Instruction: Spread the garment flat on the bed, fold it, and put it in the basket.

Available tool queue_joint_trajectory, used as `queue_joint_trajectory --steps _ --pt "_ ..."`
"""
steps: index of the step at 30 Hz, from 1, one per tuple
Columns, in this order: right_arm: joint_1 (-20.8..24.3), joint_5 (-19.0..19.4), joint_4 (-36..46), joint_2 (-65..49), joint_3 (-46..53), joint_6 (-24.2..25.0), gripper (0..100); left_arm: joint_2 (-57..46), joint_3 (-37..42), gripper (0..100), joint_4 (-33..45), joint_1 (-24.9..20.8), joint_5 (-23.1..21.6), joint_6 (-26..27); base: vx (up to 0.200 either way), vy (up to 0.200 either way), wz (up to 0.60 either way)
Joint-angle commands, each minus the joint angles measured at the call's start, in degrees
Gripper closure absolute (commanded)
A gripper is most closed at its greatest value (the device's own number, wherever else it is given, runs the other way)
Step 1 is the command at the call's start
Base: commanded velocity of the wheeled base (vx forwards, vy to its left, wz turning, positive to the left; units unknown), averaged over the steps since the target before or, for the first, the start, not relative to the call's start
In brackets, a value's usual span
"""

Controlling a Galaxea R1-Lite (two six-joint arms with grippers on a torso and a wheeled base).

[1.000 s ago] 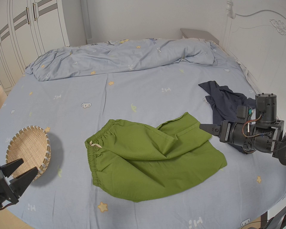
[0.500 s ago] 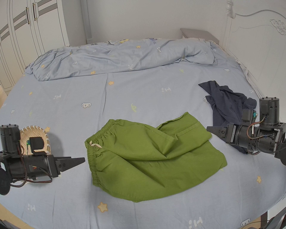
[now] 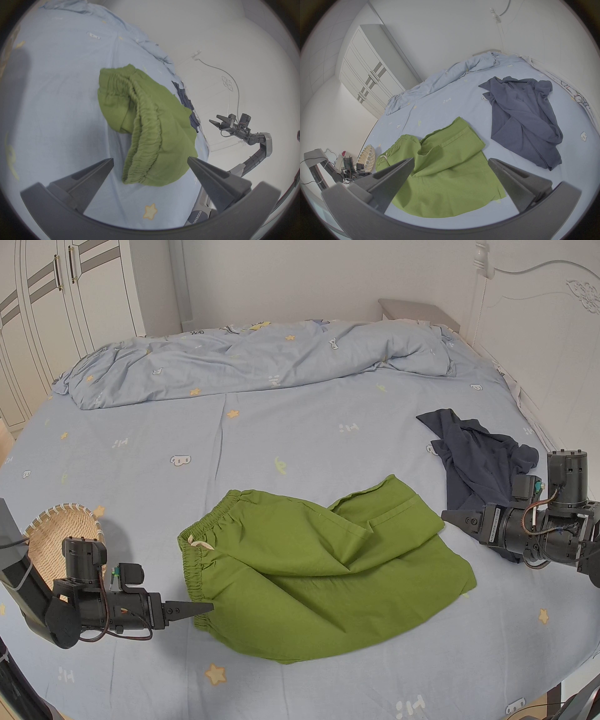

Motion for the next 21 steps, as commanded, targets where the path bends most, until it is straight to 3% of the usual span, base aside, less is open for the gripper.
queue_joint_trajectory --steps 1,21 --pt "-0.02 0.02 -0.04 0.19 0.2 0.03 0 3.56 0.07 0 -0.18 -0.75 0.02 -0.04 0.0 0.0 0.0" --pt "0.07 -0.07 -0.12 0.63 0.56 0.03 0 4.79 -0.1 0 -6.51 -2.07 -0.07 -0.04 0.0 0.0 0.0"
